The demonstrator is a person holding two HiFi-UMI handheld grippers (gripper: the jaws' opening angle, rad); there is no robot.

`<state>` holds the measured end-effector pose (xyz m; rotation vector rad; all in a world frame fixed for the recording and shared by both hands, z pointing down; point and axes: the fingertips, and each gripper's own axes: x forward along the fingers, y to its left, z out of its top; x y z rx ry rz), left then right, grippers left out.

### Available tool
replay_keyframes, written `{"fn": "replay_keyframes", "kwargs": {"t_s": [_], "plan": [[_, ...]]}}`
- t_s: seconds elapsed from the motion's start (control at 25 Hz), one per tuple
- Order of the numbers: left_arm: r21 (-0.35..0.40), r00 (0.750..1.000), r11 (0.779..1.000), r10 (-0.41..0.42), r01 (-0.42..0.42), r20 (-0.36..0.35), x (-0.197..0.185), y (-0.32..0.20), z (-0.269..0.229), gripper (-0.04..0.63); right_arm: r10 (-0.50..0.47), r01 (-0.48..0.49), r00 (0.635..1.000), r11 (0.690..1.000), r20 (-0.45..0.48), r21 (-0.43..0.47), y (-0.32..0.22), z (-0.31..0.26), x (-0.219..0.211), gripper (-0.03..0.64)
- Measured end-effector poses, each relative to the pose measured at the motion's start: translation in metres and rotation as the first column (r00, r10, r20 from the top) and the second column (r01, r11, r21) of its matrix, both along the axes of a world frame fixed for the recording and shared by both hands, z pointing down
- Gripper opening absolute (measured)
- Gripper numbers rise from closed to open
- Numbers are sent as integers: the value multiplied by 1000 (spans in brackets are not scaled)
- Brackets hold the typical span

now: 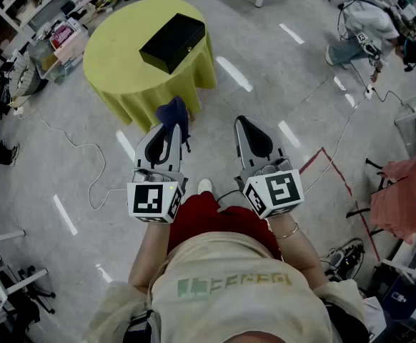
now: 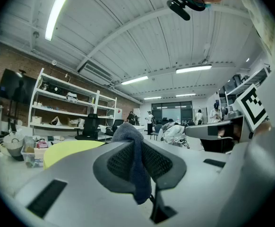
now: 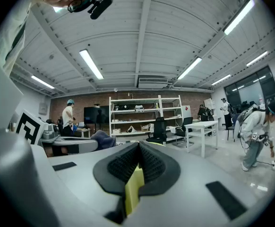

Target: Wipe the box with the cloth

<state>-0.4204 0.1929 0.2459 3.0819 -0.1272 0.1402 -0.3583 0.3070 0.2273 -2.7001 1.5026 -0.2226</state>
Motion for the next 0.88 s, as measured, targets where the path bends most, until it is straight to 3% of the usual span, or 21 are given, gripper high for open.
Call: {"fn": "replay_keyframes", "kwargs": {"t_s": [0.32, 0.56, 0.88], "plan": [[-4, 1000, 1000, 6, -6, 4, 15, -17, 6, 60, 6, -7, 999, 1000, -54, -15, -15, 11, 18, 37], [-14, 1000, 1000, 8, -8, 8, 27, -41, 12, 60, 67, -67, 998, 998, 19, -4, -24, 19, 43, 38], [-11, 999, 999, 30, -30, 12, 51, -60, 14, 60, 142, -142, 990, 990, 20, -1, -27, 12, 79, 38]]}}
